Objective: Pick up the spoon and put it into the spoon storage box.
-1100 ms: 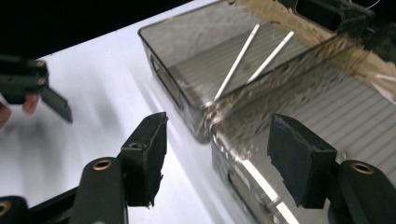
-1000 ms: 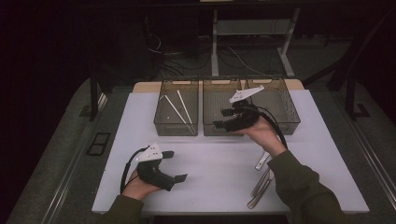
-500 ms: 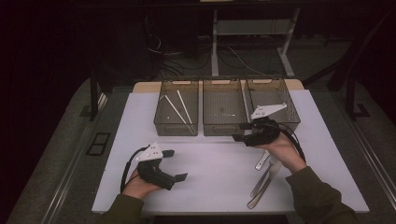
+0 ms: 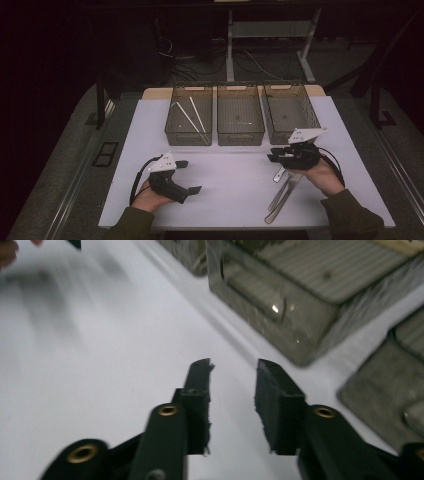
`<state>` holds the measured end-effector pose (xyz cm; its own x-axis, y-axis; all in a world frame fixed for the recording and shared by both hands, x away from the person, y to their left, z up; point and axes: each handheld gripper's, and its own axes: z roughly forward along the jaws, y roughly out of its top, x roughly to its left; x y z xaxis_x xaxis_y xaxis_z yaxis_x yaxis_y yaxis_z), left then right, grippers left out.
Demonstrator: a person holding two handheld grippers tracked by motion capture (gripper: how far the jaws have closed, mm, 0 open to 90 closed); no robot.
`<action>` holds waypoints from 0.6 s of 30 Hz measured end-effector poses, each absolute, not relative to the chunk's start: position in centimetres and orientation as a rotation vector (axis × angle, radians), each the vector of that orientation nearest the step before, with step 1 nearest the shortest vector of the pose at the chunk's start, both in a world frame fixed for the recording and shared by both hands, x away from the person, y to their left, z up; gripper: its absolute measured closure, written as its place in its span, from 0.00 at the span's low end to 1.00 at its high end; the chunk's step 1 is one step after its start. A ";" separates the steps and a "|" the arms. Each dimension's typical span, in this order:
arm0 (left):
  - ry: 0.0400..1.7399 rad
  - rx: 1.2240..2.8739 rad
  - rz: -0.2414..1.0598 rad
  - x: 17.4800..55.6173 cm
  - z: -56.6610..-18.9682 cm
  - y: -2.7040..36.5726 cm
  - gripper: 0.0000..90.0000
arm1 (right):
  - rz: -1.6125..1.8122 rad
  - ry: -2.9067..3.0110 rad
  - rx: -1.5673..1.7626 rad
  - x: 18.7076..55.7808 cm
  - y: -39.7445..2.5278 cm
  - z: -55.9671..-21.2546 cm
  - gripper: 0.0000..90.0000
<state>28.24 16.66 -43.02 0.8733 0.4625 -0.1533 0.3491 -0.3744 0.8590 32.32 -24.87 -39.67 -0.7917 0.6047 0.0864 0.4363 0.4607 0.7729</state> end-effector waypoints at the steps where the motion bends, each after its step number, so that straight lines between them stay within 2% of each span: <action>1: 0.594 1.998 0.137 28.2 -43.0 16.6 0.00 | 1.232 2.515 0.911 32.1 -25.1 -39.9 0.80; 9: 0.587 2.010 0.142 28.1 -43.0 16.6 0.00 | 1.154 2.560 0.967 30.5 -27.3 -41.2 0.99; 18: 0.580 2.010 0.148 27.9 -42.9 16.5 0.00 | 1.078 2.616 0.985 29.8 -28.0 -43.1 0.99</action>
<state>27.92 16.52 -42.86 0.8777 0.4592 -0.1371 0.3368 -0.3875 0.8581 29.76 -28.02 -43.08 -0.7744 0.6233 0.1086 0.5190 0.5276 0.6725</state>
